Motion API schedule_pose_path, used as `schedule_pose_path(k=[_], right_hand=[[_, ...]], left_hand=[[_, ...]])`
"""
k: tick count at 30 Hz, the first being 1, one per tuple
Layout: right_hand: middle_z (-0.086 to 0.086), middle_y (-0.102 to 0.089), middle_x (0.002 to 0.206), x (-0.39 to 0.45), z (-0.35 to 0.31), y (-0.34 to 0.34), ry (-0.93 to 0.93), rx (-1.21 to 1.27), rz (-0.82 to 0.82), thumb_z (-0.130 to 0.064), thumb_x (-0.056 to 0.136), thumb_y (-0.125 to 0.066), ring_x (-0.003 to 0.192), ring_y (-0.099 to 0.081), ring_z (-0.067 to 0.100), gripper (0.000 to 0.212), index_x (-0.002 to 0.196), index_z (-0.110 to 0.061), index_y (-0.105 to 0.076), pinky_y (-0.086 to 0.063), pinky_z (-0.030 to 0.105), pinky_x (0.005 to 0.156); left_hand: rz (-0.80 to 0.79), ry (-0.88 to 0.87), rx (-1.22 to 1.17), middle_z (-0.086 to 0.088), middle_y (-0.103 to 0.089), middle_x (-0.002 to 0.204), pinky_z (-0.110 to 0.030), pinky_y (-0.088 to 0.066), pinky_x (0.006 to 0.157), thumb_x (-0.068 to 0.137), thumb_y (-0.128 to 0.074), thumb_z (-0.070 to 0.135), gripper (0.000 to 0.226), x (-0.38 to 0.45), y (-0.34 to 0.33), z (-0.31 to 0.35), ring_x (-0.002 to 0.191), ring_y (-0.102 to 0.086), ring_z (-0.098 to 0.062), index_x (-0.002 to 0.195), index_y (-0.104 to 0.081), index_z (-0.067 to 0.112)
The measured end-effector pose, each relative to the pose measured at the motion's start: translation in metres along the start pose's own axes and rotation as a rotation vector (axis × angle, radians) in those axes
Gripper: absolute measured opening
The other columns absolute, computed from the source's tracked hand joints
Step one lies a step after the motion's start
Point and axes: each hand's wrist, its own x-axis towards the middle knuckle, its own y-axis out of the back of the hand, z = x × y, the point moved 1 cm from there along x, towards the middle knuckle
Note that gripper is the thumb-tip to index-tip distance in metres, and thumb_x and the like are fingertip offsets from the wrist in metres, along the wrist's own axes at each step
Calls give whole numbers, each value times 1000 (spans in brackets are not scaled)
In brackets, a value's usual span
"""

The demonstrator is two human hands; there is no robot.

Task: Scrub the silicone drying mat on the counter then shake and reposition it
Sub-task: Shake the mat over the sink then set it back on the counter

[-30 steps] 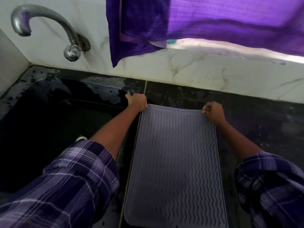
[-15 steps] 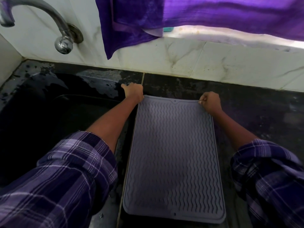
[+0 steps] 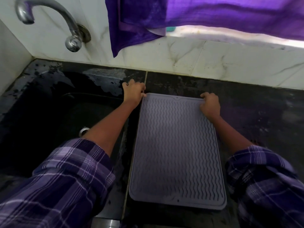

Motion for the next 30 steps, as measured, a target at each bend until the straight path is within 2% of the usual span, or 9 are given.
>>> schedule_pose_path(k=[6,11,16,18,21,23,27,30], right_hand=[[27,-61,115,-90,21,14,64,40,-123,-5,87,-57,108,-57,40,31,117,3,-60,-49,42,91],[25,-59,112,-205,54,26,103,-46,-207,-15,90,-55,107,-56,38,28,115,-1,-58,-48,40,85],[12,-60,100,-301,69,36,148,21,-256,-36,85,-65,92,-58,27,35,104,-8,-54,-45,33,73],[7,-58,105,-326,71,40,195,-36,-318,-40,84,-66,97,-57,23,36,105,-13,-55,-44,28,75],[7,-55,121,-340,69,42,286,-240,-385,-35,89,-59,113,-53,23,34,115,-12,-56,-47,32,90],[8,-54,125,-339,65,43,299,-327,-386,-27,94,-52,115,-53,24,28,115,-11,-58,-47,34,92],[13,-52,126,-333,53,39,330,-492,-423,-17,98,-40,116,-52,27,26,117,-6,-54,-48,37,92],[17,-48,129,-327,46,33,330,-542,-456,-7,94,-42,118,-49,30,29,122,-3,-50,-46,38,94]], left_hand=[[-38,-152,-56,-2,-69,109,-37,-30,95,87,-65,26,23,-95,15,-20,113,-48,-22,108,-67,16],[-155,-233,-56,1,-67,109,-35,-29,97,86,-65,35,26,-213,19,-9,112,-48,-19,105,-67,17],[-273,-345,18,-1,-63,115,-34,-27,99,85,-64,41,31,-304,16,11,118,-47,-17,109,-66,21],[-302,-378,140,-1,-61,119,-36,-27,101,86,-63,38,30,-327,14,20,122,-46,-18,112,-66,22],[-297,-443,421,-5,-62,121,-42,-29,102,91,-57,26,28,-346,9,25,124,-45,-24,117,-62,17],[-247,-495,519,-7,-61,122,-45,-31,100,95,-49,15,25,-351,6,21,123,-45,-27,118,-59,14],[-187,-555,536,-6,-54,131,-46,-30,102,98,-44,18,32,-345,-1,12,125,-43,-26,129,-47,14],[-155,-598,546,-6,-52,132,-47,-30,104,99,-40,10,33,-335,-3,10,124,-42,-27,131,-46,13]])
